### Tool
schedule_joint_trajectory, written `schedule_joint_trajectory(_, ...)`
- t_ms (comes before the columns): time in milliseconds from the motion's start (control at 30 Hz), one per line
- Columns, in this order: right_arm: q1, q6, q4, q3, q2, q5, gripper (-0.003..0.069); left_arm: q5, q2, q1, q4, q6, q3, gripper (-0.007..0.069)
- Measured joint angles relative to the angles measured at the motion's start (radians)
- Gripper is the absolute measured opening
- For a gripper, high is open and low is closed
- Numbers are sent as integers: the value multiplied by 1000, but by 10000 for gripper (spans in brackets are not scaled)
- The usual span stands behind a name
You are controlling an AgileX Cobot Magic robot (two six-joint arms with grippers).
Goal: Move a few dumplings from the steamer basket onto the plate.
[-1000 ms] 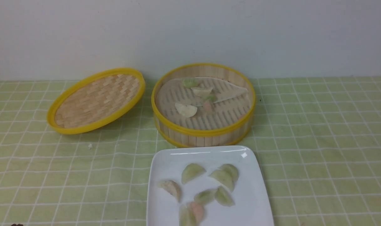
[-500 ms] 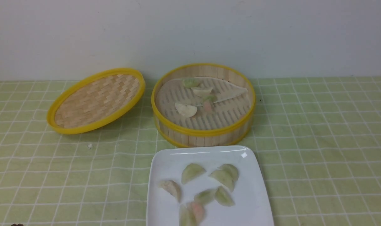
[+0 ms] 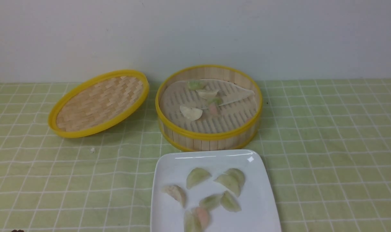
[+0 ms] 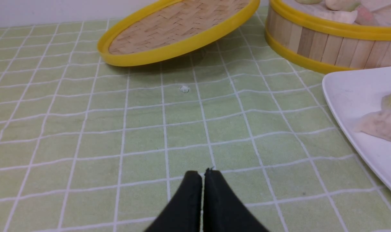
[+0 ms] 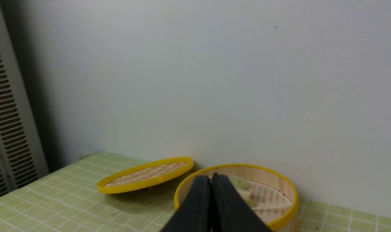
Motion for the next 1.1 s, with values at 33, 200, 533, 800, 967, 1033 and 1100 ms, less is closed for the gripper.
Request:
schedule_joint_trajectory(33, 0, -30, 29, 0, 0, -2, -15, 0, 0, 0, 0, 0, 0, -6)
schedule_joint_trajectory(200, -1, -70, 91, 1, 0, -10, -15, 0, 0, 0, 0, 0, 0, -6)
schedule_joint_trajectory(533, -389, -74, 93, 195, -28, -33, -15, 0, 0, 0, 0, 0, 0, -6)
schedule_joint_trajectory(800, -602, -75, 85, 476, -67, -60, -15, -1, 0, 0, 0, 0, 0, -6)
schedule_joint_trajectory(967, -604, -75, 85, 480, -70, -84, -15, -1, 0, 0, 0, 0, 0, -6)
schedule_joint_trajectory(1033, -604, -75, 85, 480, -70, -84, -15, -1, 0, 0, 0, 0, 0, -6)
schedule_joint_trajectory(1100, -604, -75, 85, 480, -70, -84, -15, -1, 0, 0, 0, 0, 0, -6)
